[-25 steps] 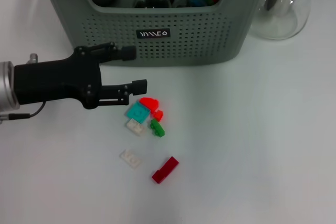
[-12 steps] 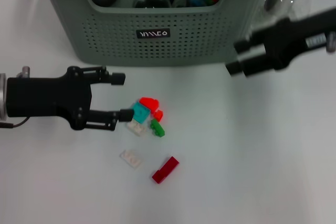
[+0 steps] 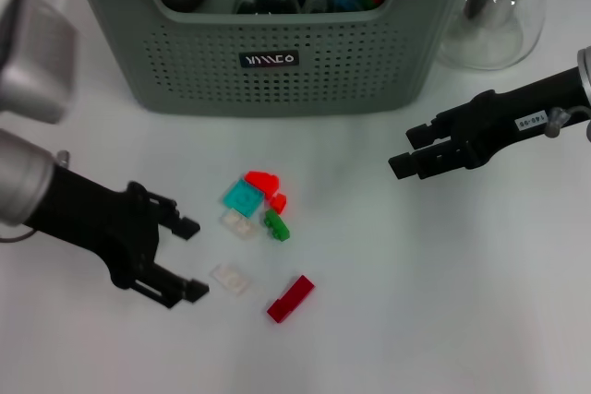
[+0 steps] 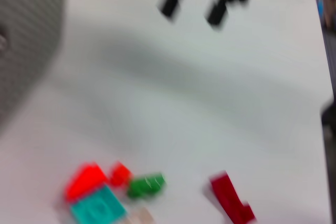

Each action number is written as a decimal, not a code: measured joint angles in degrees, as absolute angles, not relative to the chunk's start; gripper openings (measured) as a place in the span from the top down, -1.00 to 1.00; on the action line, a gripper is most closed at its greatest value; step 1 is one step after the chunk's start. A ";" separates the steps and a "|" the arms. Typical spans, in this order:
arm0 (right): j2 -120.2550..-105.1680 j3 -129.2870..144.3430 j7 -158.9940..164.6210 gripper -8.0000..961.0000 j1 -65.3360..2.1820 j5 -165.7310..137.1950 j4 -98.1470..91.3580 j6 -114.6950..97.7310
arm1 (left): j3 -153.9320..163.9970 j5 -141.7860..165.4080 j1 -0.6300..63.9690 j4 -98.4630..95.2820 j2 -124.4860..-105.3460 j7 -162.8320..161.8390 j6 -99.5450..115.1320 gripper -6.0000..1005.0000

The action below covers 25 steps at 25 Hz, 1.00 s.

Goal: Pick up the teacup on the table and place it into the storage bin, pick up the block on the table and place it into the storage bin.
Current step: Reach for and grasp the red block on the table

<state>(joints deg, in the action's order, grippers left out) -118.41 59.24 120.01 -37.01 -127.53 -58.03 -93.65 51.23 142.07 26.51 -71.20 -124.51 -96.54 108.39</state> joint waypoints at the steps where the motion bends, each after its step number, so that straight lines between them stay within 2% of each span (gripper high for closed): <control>1: -118.56 59.24 119.92 -0.37 -37.07 -127.53 -57.98 -93.44 | 55.22 142.96 26.55 -72.79 -124.59 -100.74 108.58 -0.65; 6: -118.68 59.24 119.61 -0.37 -37.41 -127.53 -57.70 -92.94 | 67.11 143.61 27.04 -76.66 -124.71 -112.52 108.75 -0.65; 25: -117.18 57.34 118.65 -0.37 -37.72 -127.52 -55.81 -90.46 | 93.89 141.91 31.73 -79.31 -124.81 -125.42 93.87 -0.65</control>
